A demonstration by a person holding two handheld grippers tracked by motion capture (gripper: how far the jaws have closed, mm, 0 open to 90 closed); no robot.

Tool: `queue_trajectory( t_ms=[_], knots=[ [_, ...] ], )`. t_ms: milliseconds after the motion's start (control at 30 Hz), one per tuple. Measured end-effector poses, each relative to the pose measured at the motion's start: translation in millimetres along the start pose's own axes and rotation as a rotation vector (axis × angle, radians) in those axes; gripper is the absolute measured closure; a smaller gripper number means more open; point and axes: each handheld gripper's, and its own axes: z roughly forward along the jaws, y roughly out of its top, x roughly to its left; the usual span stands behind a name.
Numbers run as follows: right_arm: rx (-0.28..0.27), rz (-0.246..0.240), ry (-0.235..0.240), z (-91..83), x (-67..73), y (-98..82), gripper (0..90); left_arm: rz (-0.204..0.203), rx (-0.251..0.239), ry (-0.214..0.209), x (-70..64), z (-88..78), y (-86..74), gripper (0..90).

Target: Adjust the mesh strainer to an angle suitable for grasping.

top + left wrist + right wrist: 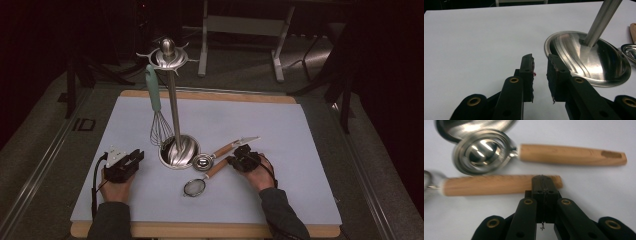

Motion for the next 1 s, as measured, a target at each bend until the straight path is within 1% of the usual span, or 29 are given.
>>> queue_trajectory(
  t_ms=[33,133,267,400,500,567,633,733,800,833,967,1000],
  knots=[
    [-0.008,0.002,0.006,-2.5,2.7,0.9,89.8,-0.001,0.0,-0.001,0.1,0.0,0.0,75.1],
    [-0.037,-0.021,0.029,-9.6,13.2,3.1,89.2,0.0,0.0,-0.001,0.0,0.0,0.0,75.1],
    [-0.064,-0.053,0.083,-17.1,30.0,6.7,85.9,0.002,0.001,-0.002,-0.3,0.0,0.0,75.1],
    [-0.085,-0.087,0.153,-20.5,52.0,11.4,85.7,0.002,0.001,-0.002,-0.2,0.0,-0.1,75.1],
    [-0.092,-0.11,0.231,-16.3,70.9,11.0,85.7,0.0,0.001,-0.002,-0.1,0.0,-0.1,75.1],
    [-0.077,-0.137,0.261,-11.5,83.8,8.7,85.4,0.0,0.001,-0.004,-0.1,0.0,-0.1,75.1],
    [-0.056,-0.169,0.28,-5.4,95.3,6.3,85.5,0.0,0.001,-0.004,-0.1,0.0,-0.1,75.1],
    [-0.011,-0.198,0.296,3.5,106.3,2.9,88.5,-0.002,0.0,-0.007,-0.1,-0.3,-0.2,75.1],
    [0.014,-0.21,0.289,8.6,108.8,-0.7,89.6,-0.005,-0.001,-0.009,0.2,-0.3,-0.3,75.1],
    [0.022,-0.207,0.291,10.4,109.1,-3.2,89.7,-0.005,-0.001,-0.01,0.2,-0.3,-0.3,75.1],
    [0.054,-0.208,0.28,11.7,106.4,-15.2,89.8,-0.004,0.0,-0.008,0.0,-0.3,-0.3,75.1],
    [0.052,-0.208,0.285,11.5,105.1,-17.3,89.8,-0.004,0.0,-0.008,0.0,-0.3,-0.3,75.1]
  ],
)
